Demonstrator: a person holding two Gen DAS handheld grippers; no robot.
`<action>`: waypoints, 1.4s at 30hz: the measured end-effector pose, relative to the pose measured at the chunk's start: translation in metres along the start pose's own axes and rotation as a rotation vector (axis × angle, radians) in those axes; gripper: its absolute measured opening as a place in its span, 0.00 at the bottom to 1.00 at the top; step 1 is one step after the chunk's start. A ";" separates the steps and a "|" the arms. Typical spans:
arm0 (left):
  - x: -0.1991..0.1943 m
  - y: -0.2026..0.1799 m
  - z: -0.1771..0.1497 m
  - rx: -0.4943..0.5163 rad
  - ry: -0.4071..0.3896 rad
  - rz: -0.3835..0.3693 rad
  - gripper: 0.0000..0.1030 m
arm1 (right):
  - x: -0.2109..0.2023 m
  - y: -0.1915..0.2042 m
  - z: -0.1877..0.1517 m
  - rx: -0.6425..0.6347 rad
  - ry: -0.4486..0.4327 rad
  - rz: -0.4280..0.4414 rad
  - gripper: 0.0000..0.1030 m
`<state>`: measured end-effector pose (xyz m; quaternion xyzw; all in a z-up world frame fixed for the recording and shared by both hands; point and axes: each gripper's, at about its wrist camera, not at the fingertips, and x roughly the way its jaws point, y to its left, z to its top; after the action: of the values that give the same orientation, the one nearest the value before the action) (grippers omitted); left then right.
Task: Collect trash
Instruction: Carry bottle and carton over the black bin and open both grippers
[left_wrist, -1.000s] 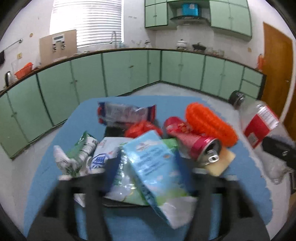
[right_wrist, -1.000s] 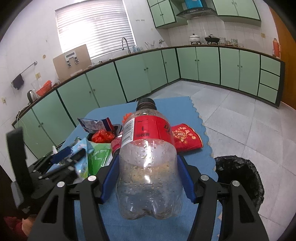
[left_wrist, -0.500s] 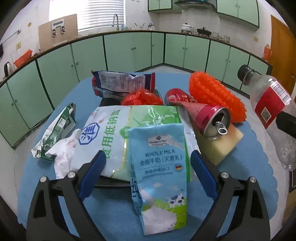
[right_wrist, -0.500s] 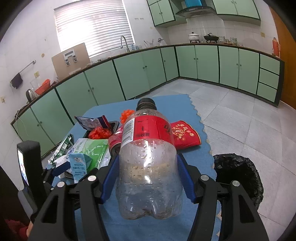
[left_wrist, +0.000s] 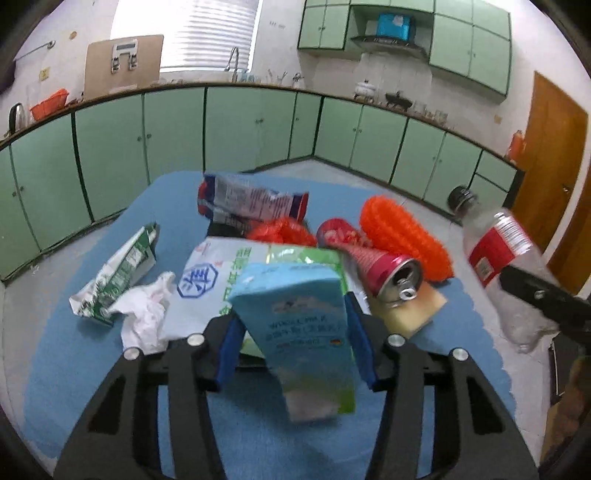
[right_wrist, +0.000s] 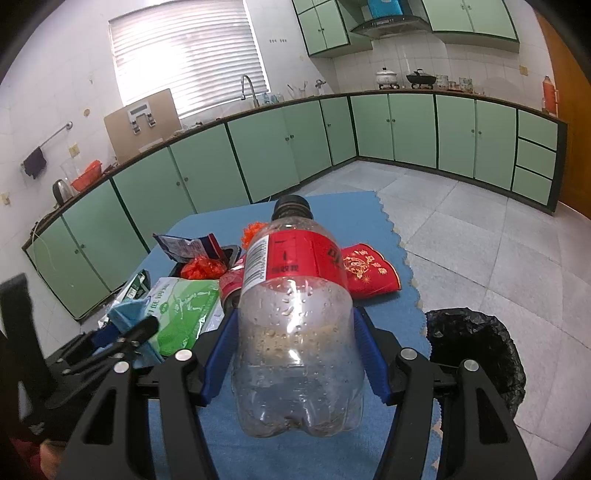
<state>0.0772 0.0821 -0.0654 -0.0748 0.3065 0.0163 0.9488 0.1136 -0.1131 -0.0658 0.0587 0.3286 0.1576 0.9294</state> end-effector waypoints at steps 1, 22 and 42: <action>-0.005 -0.001 0.002 0.006 -0.013 -0.007 0.47 | -0.002 0.000 0.000 0.000 -0.005 -0.001 0.59; -0.022 -0.101 0.038 0.147 -0.124 -0.314 0.45 | -0.062 -0.095 0.000 0.131 -0.103 -0.178 0.59; 0.143 -0.297 0.022 0.247 0.137 -0.531 0.48 | -0.034 -0.233 -0.039 0.269 0.033 -0.426 0.59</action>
<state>0.2291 -0.2099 -0.0921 -0.0372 0.3390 -0.2749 0.8989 0.1231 -0.3445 -0.1257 0.1089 0.3668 -0.0861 0.9199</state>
